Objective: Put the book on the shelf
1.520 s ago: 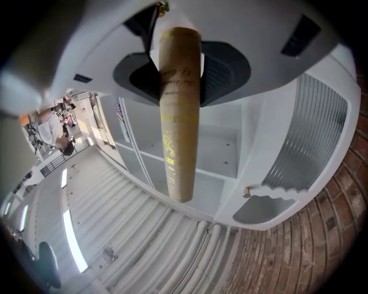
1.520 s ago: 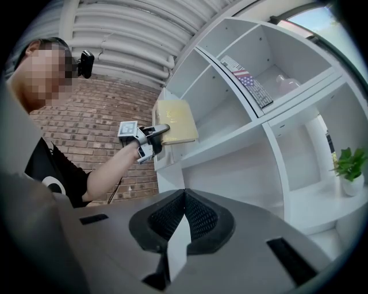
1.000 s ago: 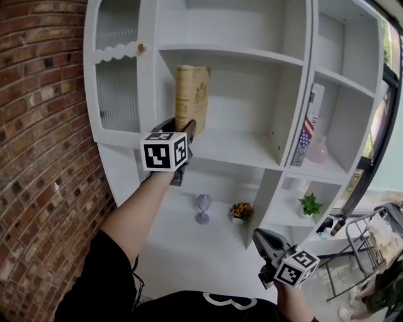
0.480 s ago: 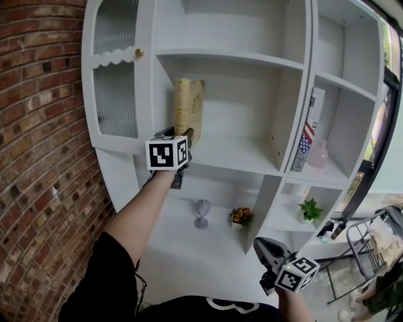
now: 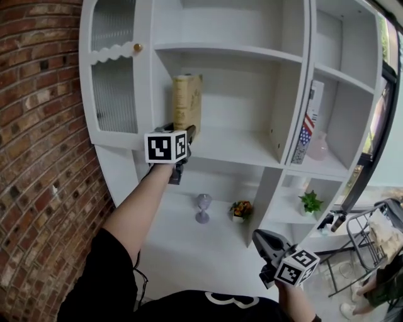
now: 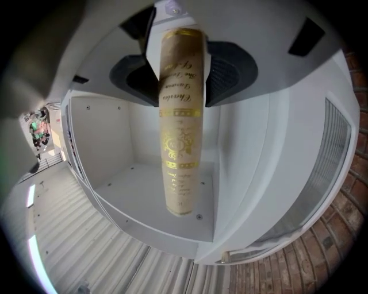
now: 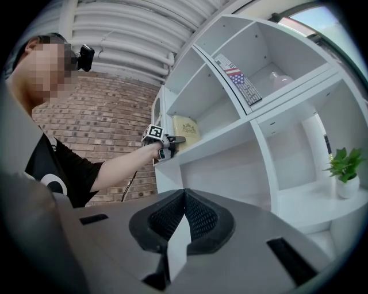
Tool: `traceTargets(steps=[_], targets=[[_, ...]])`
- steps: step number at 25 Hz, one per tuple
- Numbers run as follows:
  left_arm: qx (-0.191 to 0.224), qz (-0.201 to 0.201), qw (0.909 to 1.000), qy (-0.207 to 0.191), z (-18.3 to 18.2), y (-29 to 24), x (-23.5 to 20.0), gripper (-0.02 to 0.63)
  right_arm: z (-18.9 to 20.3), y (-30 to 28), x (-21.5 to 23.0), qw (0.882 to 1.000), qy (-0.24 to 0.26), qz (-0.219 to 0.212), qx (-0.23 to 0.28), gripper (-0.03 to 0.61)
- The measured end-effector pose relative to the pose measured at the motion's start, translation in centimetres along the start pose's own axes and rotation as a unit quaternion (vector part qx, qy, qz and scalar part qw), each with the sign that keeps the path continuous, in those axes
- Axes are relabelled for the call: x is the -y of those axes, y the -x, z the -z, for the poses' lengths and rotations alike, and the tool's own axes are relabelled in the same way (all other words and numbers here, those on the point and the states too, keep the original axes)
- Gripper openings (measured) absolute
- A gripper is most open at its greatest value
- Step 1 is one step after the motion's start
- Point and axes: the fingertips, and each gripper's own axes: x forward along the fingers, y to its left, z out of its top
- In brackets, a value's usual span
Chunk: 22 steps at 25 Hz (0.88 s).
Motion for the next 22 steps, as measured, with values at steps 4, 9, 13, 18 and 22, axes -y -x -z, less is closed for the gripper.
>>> traceTargets(steps=[4,9,13,18,22], targets=[[0.011,0.023,0.9996,0.008,-0.4,0.4,0.2,0.311,-0.1,-0.7,-0.9,1.000,0.005,0.005,-0.002,0.011],[0.030,0.049,0.9983,-0.007,-1.6,2.2,1.1,0.353,-0.9,-1.2,-3.4,1.000,0.023,0.002,0.004,0.011],[0.049,0.076,0.9959,0.001,-3.0,5.0,2.7,0.353,-1.5,-1.4,-5.0,1.000,0.029,0.002,0.010,0.011],[0.054,0.121,0.9912,-0.005,-3.0,9.6,4.9,0.341,-1.4,-1.4,-6.6,0.999,0.037,0.015,0.004,0.011],[0.048,0.170,0.9843,0.009,-1.6,13.6,6.4,0.251,-2.0,-1.5,-7.6,0.999,0.028,0.020,0.012,0.011]])
